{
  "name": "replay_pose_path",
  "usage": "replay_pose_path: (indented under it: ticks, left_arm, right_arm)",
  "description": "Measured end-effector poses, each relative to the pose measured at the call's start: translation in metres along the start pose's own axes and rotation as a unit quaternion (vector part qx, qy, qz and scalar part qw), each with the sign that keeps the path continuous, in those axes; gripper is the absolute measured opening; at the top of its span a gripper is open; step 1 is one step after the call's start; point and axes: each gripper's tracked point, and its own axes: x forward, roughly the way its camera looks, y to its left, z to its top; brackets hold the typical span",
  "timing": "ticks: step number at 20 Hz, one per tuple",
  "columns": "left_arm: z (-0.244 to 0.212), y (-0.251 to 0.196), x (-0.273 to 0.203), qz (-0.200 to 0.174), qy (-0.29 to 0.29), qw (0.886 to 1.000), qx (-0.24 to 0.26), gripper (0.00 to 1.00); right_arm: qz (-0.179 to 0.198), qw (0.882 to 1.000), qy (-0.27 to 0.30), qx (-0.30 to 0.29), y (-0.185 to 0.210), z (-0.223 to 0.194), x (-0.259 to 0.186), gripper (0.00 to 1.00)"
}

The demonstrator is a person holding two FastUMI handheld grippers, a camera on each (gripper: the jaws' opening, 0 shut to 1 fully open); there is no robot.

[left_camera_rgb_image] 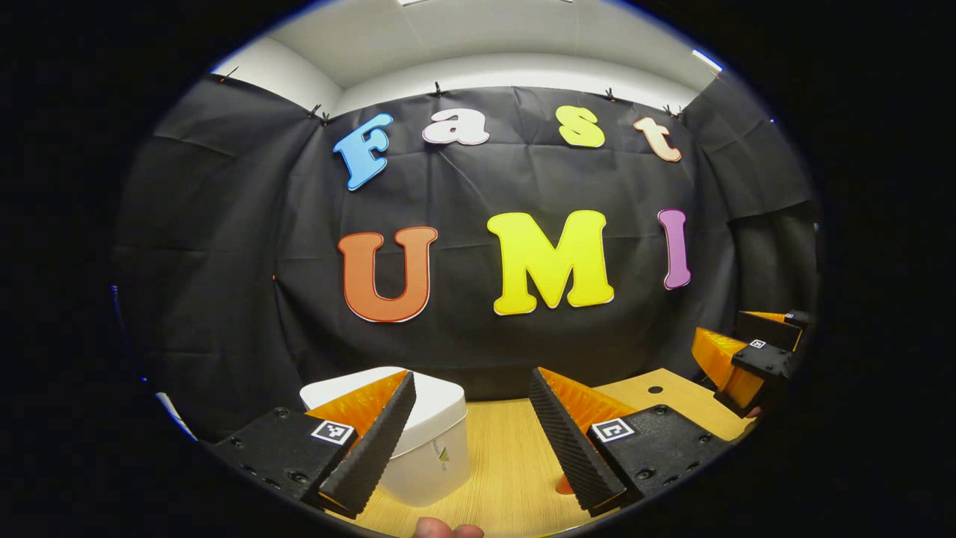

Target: Press the lid of the desktop garbage bin to open it, pick up the crumpled paper on the desktop and throw it into the bin, then pick up the pop can on the desktop and drop it into the bin, and finally close the garbage bin lid.

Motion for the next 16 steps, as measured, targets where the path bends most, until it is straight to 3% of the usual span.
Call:
replay_pose_path:
  ticks: [10, 16]
  left_arm:
    - [-0.008, 0.012, 0.009, 0.027, 0.013, 1.000, 0.001, 0.99]
    - [-0.025, 0.036, 0.036, 0.080, 0.044, 0.996, -0.019, 0.99]
  right_arm:
    - [0.005, 1.000, 0.007, 0.000, -0.006, -0.005, 0.004, 0.96]
    - [0.012, 1.000, 0.016, -0.009, -0.017, -0.009, 0.017, 0.96]
